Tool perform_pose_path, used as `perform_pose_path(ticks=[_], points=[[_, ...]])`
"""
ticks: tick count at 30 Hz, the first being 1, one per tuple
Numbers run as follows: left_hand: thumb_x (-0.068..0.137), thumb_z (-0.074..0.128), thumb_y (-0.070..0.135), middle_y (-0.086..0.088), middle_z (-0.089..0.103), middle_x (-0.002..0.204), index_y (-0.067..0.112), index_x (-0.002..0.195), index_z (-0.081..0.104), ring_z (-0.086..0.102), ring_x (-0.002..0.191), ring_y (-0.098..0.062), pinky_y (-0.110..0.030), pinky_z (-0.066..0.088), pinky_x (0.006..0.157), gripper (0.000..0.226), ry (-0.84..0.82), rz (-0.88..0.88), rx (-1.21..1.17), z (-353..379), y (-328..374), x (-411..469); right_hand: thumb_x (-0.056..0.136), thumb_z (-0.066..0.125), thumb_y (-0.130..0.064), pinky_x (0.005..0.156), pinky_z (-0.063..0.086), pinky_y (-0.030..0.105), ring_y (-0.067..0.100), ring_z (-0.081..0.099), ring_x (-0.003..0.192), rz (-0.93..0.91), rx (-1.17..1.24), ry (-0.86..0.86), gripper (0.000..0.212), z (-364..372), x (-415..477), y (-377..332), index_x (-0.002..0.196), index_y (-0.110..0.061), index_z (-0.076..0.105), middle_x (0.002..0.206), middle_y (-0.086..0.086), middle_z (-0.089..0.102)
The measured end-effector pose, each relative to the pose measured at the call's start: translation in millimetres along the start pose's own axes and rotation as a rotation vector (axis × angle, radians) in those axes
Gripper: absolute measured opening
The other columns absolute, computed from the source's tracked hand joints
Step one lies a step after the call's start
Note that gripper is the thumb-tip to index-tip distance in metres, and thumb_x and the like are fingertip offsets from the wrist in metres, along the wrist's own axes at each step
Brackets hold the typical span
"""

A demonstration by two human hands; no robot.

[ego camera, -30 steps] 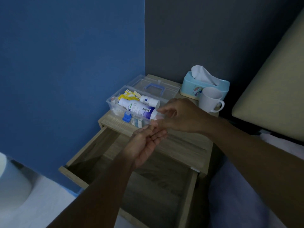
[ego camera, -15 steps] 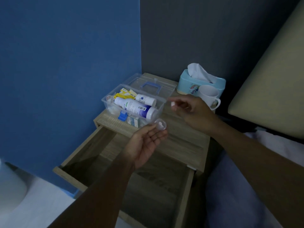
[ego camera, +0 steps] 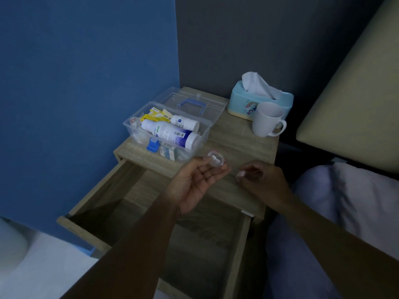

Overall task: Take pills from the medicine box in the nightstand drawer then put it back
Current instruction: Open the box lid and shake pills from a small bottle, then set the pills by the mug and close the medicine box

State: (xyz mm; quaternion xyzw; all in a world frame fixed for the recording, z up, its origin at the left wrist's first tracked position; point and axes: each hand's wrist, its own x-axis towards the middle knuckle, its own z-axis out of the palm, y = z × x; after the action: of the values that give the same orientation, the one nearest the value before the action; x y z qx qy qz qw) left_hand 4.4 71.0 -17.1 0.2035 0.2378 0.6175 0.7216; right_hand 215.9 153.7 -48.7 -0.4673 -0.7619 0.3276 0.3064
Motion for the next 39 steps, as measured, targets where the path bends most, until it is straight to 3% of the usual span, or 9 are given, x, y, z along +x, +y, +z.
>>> perform_pose_path(ticks=[3, 8, 11, 15, 19, 24, 30, 35, 39], points=[[0.084, 0.065, 0.001, -0.017, 0.07, 0.105, 0.001, 0.107, 0.068, 0.067, 0.109, -0.03, -0.044, 0.048, 0.104, 0.023, -0.012, -0.019, 0.077, -8, -4, 2, 0.071, 0.085, -0.022, 0.078, 0.054, 0.014, -0.002, 0.069, 0.088, 0.011, 0.009, 0.009, 0.016, 1, -3, 4, 0.083, -0.026, 0.075, 0.092, -0.013, 0.075], [0.079, 0.073, -0.001, -0.017, 0.071, 0.116, 0.005, 0.127, 0.059, 0.066, 0.115, -0.028, -0.03, 0.055, 0.092, 0.051, 0.083, -0.054, 0.271, -16, -7, 4, 0.073, 0.083, -0.029, 0.075, 0.042, -0.002, -0.013, 0.061, 0.09, -0.04, -0.121, 0.045, 0.026, -1, -6, 8, 0.097, -0.028, 0.075, 0.092, -0.023, 0.068], [0.076, 0.08, 0.011, -0.009, 0.074, 0.116, 0.015, 0.121, 0.067, 0.068, 0.112, -0.018, -0.021, 0.055, 0.084, 0.047, 0.123, -0.041, 0.517, -18, -8, 6, 0.073, 0.083, -0.028, 0.083, 0.042, 0.011, -0.002, 0.059, 0.093, -0.069, -0.197, 0.038, 0.04, -4, -5, 7, 0.111, -0.022, 0.072, 0.099, -0.015, 0.065], [0.07, 0.084, 0.022, 0.007, 0.078, 0.104, 0.026, 0.109, 0.072, 0.071, 0.102, -0.007, -0.014, 0.055, 0.076, 0.04, 0.14, 0.008, 0.811, -23, -10, 13, 0.076, 0.08, -0.026, 0.082, 0.046, 0.03, 0.013, 0.06, 0.089, -0.165, -0.243, 0.002, 0.021, -5, -2, 4, 0.096, -0.022, 0.076, 0.091, -0.003, 0.07], [0.079, 0.078, 0.025, 0.011, 0.075, 0.105, 0.032, 0.111, 0.068, 0.068, 0.103, 0.0, -0.019, 0.055, 0.085, 0.033, 0.203, 0.156, 1.163, -27, -19, 24, 0.075, 0.08, -0.03, 0.084, 0.045, 0.028, 0.009, 0.055, 0.091, -0.105, -0.238, 0.022, 0.024, -3, 0, 8, 0.098, -0.026, 0.075, 0.089, -0.011, 0.059], [0.085, 0.072, 0.031, 0.006, 0.069, 0.119, 0.021, 0.123, 0.065, 0.061, 0.103, 0.005, -0.006, 0.045, 0.083, 0.039, 0.219, 0.278, 1.446, -26, -28, 30, 0.071, 0.081, -0.025, 0.084, 0.051, 0.033, 0.011, 0.061, 0.09, -0.116, -0.185, 0.003, 0.032, -4, -1, 10, 0.103, -0.025, 0.075, 0.094, -0.007, 0.06], [0.083, 0.074, 0.022, 0.0, 0.073, 0.103, 0.013, 0.111, 0.07, 0.067, 0.094, -0.008, -0.031, 0.056, 0.085, 0.03, 0.133, 0.383, 1.511, -22, -32, 25, 0.063, 0.084, -0.014, 0.08, 0.054, 0.032, 0.012, 0.063, 0.089, -0.106, -0.121, -0.012, 0.048, -7, -4, 13, 0.109, -0.019, 0.073, 0.098, -0.005, 0.064], [0.083, 0.074, 0.023, -0.002, 0.073, 0.107, 0.012, 0.113, 0.069, 0.066, 0.097, -0.01, -0.034, 0.055, 0.089, 0.033, 0.139, 0.408, 1.542, -21, -32, 27, 0.061, 0.083, -0.013, 0.077, 0.052, 0.023, 0.004, 0.062, 0.087, -0.086, -0.104, 0.004, 0.05, -9, -5, 15, 0.109, -0.019, 0.073, 0.099, -0.006, 0.065], [0.086, 0.069, 0.031, -0.001, 0.071, 0.111, 0.014, 0.115, 0.068, 0.062, 0.105, -0.014, -0.038, 0.049, 0.095, 0.033, 0.122, 0.447, 1.718, -19, -36, 29, 0.062, 0.081, -0.018, 0.077, 0.054, 0.02, 0.003, 0.064, 0.086, -0.058, -0.053, 0.053, 0.055, -8, -10, 15, 0.115, -0.021, 0.069, 0.099, -0.007, 0.067]])
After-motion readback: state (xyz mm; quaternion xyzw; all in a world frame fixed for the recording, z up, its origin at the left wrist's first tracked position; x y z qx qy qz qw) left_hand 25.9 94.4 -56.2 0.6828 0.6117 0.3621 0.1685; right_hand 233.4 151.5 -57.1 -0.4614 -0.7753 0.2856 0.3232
